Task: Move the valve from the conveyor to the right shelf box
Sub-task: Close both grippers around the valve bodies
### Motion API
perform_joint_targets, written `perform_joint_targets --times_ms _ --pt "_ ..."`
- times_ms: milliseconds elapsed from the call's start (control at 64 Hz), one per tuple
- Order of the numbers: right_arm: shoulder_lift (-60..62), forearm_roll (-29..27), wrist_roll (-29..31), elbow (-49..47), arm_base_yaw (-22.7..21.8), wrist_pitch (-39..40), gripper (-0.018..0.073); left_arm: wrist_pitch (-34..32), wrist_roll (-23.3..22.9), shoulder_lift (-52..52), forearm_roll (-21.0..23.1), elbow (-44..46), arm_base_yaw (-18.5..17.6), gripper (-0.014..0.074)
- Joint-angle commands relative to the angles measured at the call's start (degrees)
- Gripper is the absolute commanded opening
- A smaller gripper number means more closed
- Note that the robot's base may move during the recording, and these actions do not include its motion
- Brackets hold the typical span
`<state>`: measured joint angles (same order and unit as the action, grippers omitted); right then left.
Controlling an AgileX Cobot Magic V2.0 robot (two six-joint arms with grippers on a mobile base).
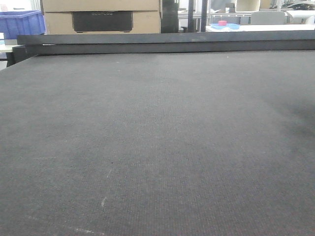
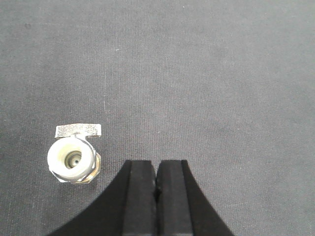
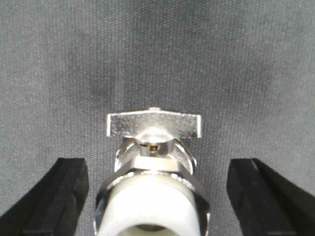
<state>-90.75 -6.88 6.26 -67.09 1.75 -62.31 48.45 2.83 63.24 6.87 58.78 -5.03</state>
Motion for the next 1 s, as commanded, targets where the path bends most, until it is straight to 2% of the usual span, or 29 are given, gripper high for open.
perform_joint_targets --times_ms 0,250,469,594,750,875,984 --pt "0.0 0.8 0.4 0.0 -0.3 0.0 0.0461 -0.8 -0.5 0.0 0.6 0.4 0.1 -0.0111" --pt "0.0 0.8 0.4 0.0 -0.3 -0.3 0.0412 0.0 -0.5 0.0 0.6 0.4 0.1 -0.0111" --pt "0.0 0.8 0.4 0.0 -0.3 -1.8 0.0302 0.3 -0.5 0.0 0.6 0.4 0.1 -0.0111" --pt "0.0 0.8 0.4 0.0 -0.3 -3.0 0.0148 0.3 -0.5 0.0 0.6 0.4 0.1 -0.0111" --pt "0.0 0.8 0.4 0.0 -0.3 -3.0 -0.0172 0.3 -0.5 0.0 0.6 0.4 0.1 -0.0111" --pt "0.0 0.8 0.4 0.0 -0.3 -2.8 -0.0162 0.3 -0.5 0.0 0.0 0.4 0.1 -0.0111" --pt "0.0 0.8 0.4 0.0 -0.3 -2.8 -0.0162 0.7 -2.5 0.0 -0.5 0.4 2.8 -0.0111"
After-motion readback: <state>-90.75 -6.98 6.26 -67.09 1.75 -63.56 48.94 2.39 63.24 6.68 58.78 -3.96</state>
